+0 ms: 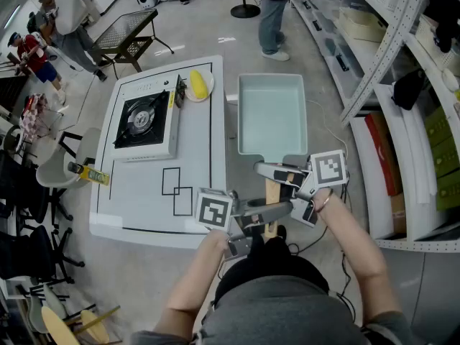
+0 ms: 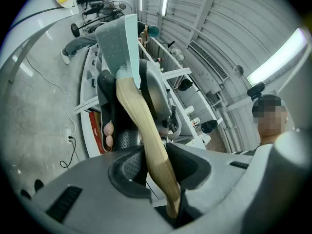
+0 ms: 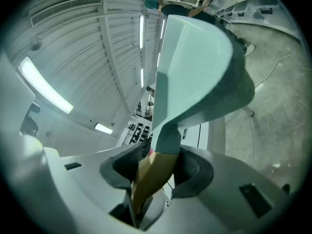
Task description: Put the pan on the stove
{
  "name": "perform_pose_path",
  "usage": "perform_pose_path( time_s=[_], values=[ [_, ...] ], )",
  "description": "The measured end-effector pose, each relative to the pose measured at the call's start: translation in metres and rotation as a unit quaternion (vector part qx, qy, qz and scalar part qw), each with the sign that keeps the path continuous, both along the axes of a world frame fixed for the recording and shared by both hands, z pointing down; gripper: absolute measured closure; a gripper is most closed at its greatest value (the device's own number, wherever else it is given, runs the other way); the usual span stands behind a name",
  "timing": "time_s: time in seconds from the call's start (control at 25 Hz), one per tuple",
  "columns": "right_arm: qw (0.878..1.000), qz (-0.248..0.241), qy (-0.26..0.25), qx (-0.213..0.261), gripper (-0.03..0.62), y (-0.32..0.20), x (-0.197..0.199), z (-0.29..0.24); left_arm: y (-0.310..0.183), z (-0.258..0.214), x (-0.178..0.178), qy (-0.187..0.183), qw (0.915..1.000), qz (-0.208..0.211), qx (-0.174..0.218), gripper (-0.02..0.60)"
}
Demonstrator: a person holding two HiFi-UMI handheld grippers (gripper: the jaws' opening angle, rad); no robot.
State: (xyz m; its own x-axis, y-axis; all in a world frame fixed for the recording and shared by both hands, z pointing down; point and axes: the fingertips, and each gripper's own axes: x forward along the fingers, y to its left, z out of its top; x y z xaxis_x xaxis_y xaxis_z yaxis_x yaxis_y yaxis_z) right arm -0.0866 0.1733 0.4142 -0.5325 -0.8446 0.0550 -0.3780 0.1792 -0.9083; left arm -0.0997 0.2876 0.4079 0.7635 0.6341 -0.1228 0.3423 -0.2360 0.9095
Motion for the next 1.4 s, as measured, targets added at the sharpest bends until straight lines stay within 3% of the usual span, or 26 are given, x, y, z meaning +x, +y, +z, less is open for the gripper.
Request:
perform_pose_path(
  time_s=[0.52, 1.4],
  values=[
    [1.000, -0.006, 0.008, 0.008, 0.413, 0.006, 0.016, -0.002, 0.007, 0.004, 0.018, -0.011, 0.9999, 0.005, 0.009, 0.480],
    [1.000, -0.004, -0.007, 0.025, 0.416, 0.001, 0.108, -0.003, 0.002, 0.006, 0.111, -0.009, 0.9997, 0.003, 0.021, 0.479]
  ],
)
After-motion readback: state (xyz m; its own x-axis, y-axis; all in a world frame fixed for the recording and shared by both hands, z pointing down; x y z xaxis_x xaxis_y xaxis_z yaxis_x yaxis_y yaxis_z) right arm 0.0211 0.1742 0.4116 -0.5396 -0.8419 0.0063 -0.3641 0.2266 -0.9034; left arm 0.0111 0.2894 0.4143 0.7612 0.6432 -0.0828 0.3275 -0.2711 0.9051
